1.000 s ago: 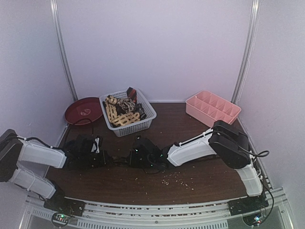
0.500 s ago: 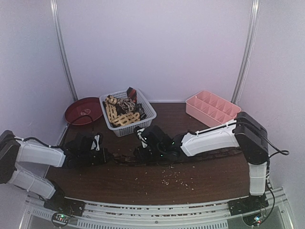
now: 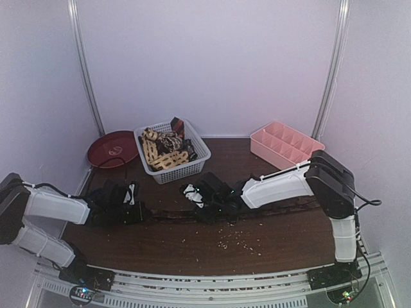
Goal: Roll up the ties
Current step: Roll the tie at the center of the board.
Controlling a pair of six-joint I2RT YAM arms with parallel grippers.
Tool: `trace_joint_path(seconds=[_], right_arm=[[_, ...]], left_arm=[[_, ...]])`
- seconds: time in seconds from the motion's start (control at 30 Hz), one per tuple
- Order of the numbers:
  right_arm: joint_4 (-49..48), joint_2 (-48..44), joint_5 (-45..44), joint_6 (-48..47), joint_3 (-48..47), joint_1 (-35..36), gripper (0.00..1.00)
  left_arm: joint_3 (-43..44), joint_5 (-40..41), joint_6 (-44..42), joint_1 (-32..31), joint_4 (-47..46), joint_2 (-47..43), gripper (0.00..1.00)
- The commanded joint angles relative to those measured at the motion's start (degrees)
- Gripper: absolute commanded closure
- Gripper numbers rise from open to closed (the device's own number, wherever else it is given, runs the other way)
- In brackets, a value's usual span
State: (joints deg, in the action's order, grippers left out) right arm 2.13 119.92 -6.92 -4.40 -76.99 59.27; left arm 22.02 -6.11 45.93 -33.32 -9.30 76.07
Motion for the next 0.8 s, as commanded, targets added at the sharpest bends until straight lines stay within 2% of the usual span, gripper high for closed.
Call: trace_joint_path(seconds=[0.0,0.17,0.37,0.47,0.67,0.77], right_arm=[[3.3,1.7,4.1,-3.5,-2.0,-0.8,0.57],[5.8,3.0,9.4,-2.9,-3.9,-2.1,0.65],[11.3,4.8,19.4,-1.9,-8.0,-4.4,0.69],[12.8,5.6,21.8,-1.3,-9.1,-5.3,0.77],[13.5,4.8,23.9,-1.3,-9.4,-6.1,1.0],[13.4,3.8,26.1,-1.1,-9.5,-6.3,1.0]], left_arm=[[1.0,1.4,-1.1,0.3,-0.6,0.4,1.0],[1.2,1.8,-1.3,0.3,-0.1,0.2,1.0],[1.0,2.7,-1.5,0.3,0.4,0.0,1.0],[0.9,2.9,-1.5,0.3,0.2,0.3,1.0],[0.9,3.0,-1.5,0.3,0.1,0.5,1.0],[0.9,3.1,-1.5,0.3,0.2,0.6,1.0]])
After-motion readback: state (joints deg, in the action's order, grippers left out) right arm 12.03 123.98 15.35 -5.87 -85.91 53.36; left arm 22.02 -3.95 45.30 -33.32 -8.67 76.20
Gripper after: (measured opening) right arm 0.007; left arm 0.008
